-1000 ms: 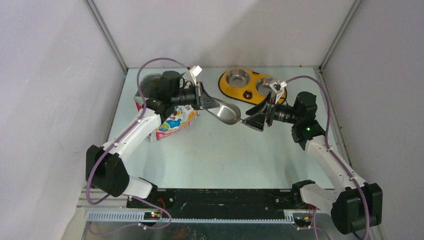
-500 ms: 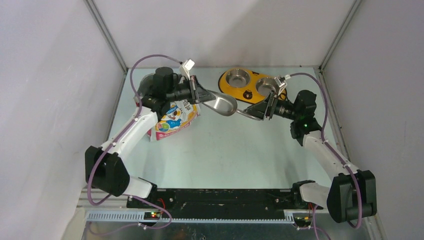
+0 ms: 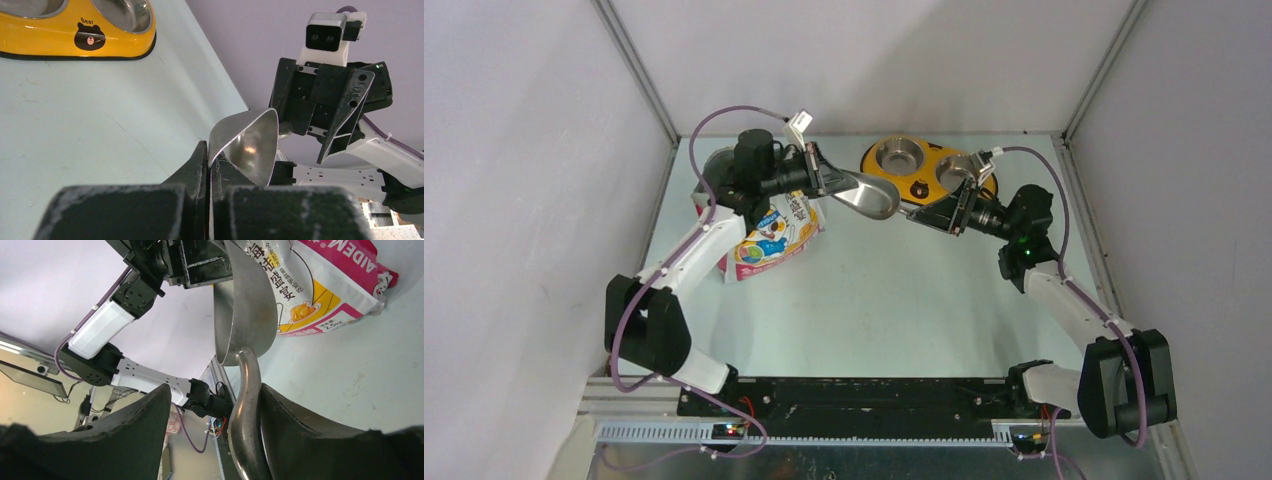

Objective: Serve the pet food
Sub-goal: Pick up the spatula from the center of the board.

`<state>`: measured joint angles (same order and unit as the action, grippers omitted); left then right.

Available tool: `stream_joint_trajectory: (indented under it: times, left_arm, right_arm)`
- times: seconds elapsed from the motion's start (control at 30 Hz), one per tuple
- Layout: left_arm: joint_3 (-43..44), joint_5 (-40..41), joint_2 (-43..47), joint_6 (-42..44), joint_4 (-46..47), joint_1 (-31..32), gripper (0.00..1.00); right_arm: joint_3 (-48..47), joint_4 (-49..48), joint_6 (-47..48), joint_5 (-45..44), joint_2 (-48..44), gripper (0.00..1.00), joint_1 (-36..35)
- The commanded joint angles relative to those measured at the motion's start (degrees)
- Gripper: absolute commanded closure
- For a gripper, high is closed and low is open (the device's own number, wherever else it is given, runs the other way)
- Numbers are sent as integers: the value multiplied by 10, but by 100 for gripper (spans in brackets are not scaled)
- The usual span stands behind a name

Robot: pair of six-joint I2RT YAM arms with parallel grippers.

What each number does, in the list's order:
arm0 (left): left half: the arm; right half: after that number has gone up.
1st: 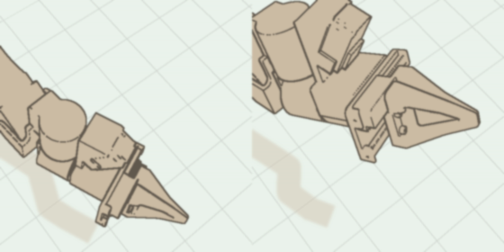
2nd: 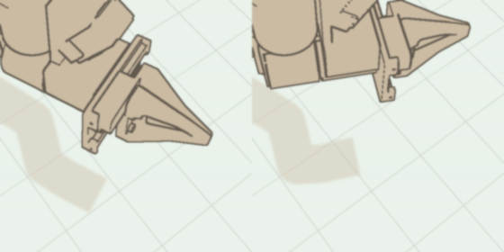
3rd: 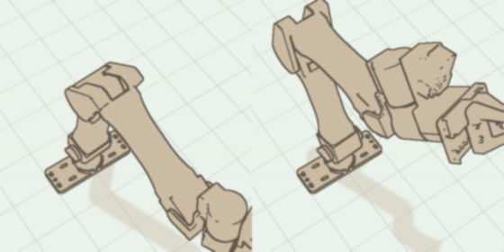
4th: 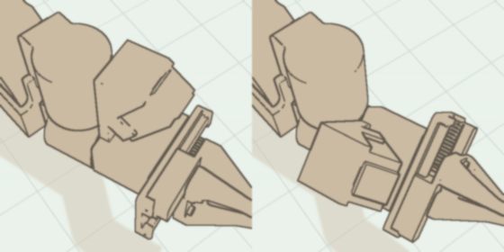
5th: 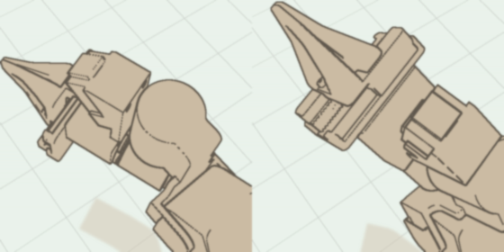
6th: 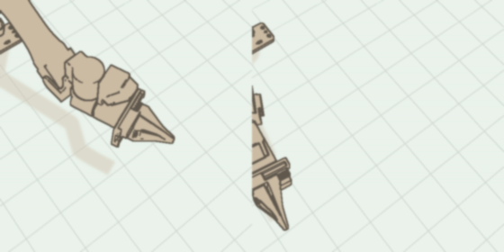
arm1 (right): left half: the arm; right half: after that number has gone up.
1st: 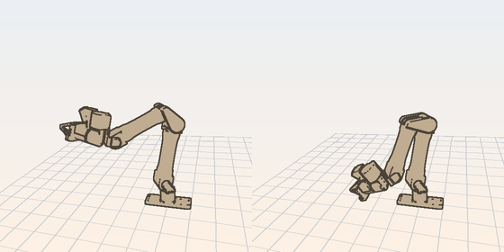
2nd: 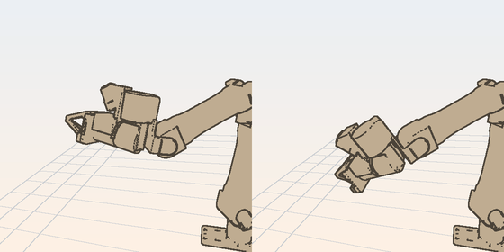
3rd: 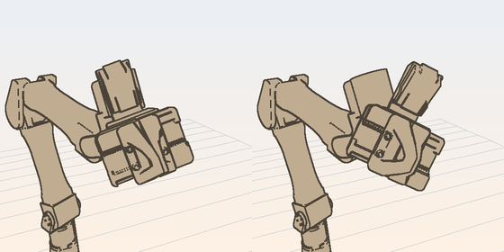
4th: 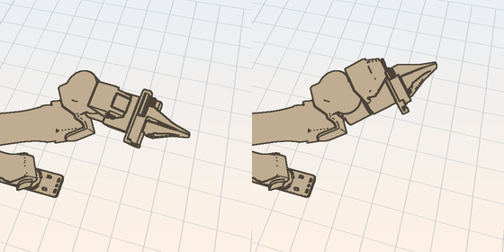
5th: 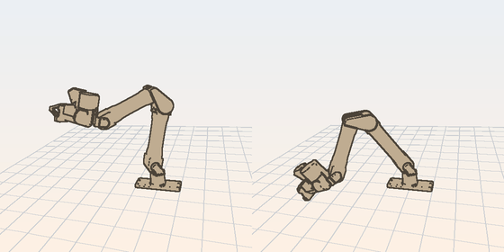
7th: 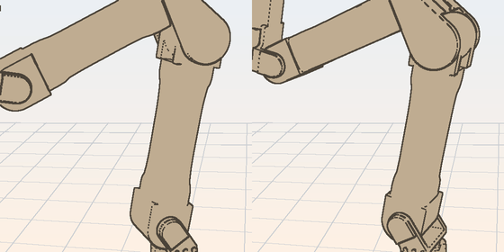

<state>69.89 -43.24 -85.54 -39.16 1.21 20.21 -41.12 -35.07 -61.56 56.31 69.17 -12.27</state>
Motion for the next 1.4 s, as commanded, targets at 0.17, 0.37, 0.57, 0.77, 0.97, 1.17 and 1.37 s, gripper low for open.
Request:
stream_joint_trajectory:
  times: [0.17,0.37,0.57,0.77,0.97,1.17,1.37]
  left_arm:
    - [-4,17,0,-8,46,9,100]
    - [-11,22,-1,-6,45,13,100]
    - [0,26,-2,12,17,15,76]
    - [14,37,0,29,-8,15,33]
    - [13,32,4,35,-25,15,29]
    - [13,47,3,53,-44,15,33]
    - [18,66,0,66,-64,15,38]
  right_arm:
    - [-4,-95,-71,-5,12,50,-19]
    - [-4,-96,-65,-7,8,68,-17]
    - [-4,-55,-14,-27,-10,100,-11]
    - [-4,-5,31,-52,-23,100,8]
    - [-11,33,45,-60,-28,100,33]
    - [-11,-28,2,-20,-29,100,33]
    - [-11,-69,-30,7,-25,100,32]
